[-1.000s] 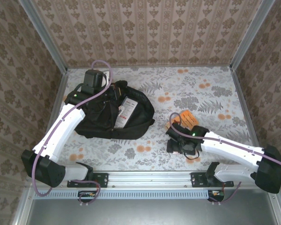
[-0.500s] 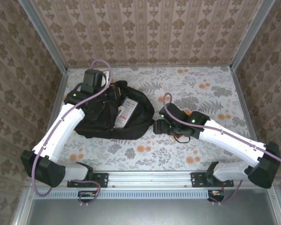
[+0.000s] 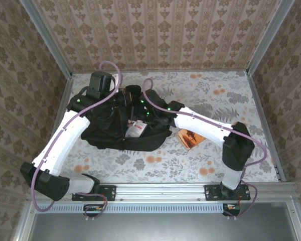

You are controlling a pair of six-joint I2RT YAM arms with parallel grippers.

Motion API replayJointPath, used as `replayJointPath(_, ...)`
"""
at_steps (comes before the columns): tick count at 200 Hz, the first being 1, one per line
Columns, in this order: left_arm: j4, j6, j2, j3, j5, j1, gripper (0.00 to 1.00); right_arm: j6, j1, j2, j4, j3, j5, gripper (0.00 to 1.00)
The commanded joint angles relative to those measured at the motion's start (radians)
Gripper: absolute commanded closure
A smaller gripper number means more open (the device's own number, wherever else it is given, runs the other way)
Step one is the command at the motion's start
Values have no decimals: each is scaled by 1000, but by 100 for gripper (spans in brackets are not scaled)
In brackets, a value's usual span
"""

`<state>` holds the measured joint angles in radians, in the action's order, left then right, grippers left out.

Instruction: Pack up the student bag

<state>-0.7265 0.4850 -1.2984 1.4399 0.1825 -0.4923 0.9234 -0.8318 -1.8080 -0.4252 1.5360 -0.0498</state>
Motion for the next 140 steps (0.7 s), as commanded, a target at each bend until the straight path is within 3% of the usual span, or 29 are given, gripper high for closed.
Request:
replayJointPath(1,53,-4,30,85,22,-5,100,137,14,-51,96,15,-17,25)
replayJointPath(21,47,0,30,99,34,-5,100,216,26,-99,200,13,-44,25)
replayJointPath(54,35,-1,23,121,55,-6,100,245,25,-191,221,105,-93,20)
replayJointPath(87,34,3,11,130,72,-8,100,322,30,-245,365,109,-146,10)
replayJointPath(108,30,2,13,130,66,-8,100,329,30,-256,387,118,-160,2)
replayJointPath(140,26,-4,19,128,51,-6,100,311,34,-232,407,85,-179,2)
